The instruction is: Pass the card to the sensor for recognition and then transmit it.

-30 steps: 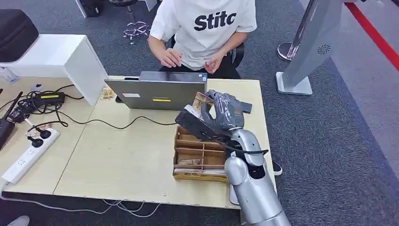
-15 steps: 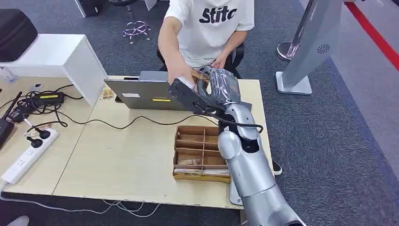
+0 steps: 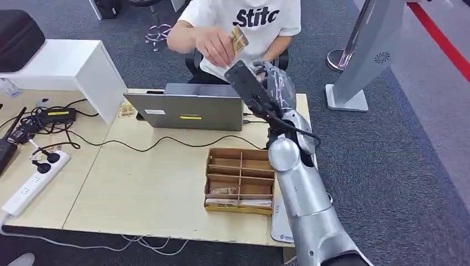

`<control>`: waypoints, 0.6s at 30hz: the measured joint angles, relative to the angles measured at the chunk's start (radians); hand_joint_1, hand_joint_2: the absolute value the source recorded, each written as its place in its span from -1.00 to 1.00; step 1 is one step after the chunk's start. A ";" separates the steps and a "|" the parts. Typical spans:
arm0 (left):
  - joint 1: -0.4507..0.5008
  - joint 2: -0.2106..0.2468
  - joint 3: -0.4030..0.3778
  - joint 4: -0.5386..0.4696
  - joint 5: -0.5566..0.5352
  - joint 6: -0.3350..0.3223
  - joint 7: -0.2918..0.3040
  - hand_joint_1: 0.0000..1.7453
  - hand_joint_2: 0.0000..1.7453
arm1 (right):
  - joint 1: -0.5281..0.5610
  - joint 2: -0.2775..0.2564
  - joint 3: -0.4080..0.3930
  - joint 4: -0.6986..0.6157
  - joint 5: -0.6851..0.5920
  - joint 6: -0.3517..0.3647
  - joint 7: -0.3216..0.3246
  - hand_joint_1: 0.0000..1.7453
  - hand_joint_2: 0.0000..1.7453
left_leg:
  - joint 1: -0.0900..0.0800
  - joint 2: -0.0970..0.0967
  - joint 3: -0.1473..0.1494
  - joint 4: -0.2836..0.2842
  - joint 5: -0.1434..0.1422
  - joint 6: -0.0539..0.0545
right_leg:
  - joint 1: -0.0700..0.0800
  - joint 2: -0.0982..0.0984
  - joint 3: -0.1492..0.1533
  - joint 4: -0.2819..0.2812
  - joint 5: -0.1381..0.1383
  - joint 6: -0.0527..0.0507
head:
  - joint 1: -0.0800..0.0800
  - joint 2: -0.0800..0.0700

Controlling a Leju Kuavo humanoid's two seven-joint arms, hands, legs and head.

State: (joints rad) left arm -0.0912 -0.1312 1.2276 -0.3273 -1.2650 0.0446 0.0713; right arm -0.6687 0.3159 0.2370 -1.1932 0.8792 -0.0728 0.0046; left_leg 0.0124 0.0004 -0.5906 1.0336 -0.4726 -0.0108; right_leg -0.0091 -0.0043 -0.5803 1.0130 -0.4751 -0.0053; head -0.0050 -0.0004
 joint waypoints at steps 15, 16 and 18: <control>0.002 0.016 -0.021 0.006 -0.050 -0.004 -0.003 -1.00 1.00 | 0.140 -0.163 -1.074 0.082 -0.884 -0.086 -0.424 -1.00 1.00 | 0.000 -0.016 0.003 0.001 -0.003 0.006 | 0.001 -0.016 0.010 -0.007 -0.003 0.004 | 0.000 0.000; 0.000 0.018 -0.021 0.007 -0.047 -0.005 -0.003 -1.00 1.00 | 0.180 -0.194 -1.136 0.135 -0.880 -0.097 -0.449 -1.00 1.00 | 0.001 -0.016 0.003 0.001 -0.005 0.007 | 0.002 -0.016 0.011 -0.009 -0.003 0.005 | 0.000 0.000; 0.001 0.019 -0.021 0.007 -0.031 -0.009 -0.006 -1.00 1.00 | 0.277 -0.265 -1.260 0.280 -0.850 -0.117 -0.492 -1.00 1.00 | 0.000 -0.017 0.004 0.001 -0.007 0.009 | 0.002 -0.017 0.013 -0.009 -0.006 0.007 | 0.001 0.000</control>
State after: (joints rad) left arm -0.0901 -0.1122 1.2070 -0.3204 -1.2959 0.0359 0.0652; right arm -0.3919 0.0513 -1.0228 -0.9129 0.0288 -0.1902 -0.4871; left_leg 0.0127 -0.0162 -0.5870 1.0347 -0.4796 -0.0014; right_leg -0.0068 -0.0214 -0.5677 1.0043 -0.4815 0.0020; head -0.0042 -0.0007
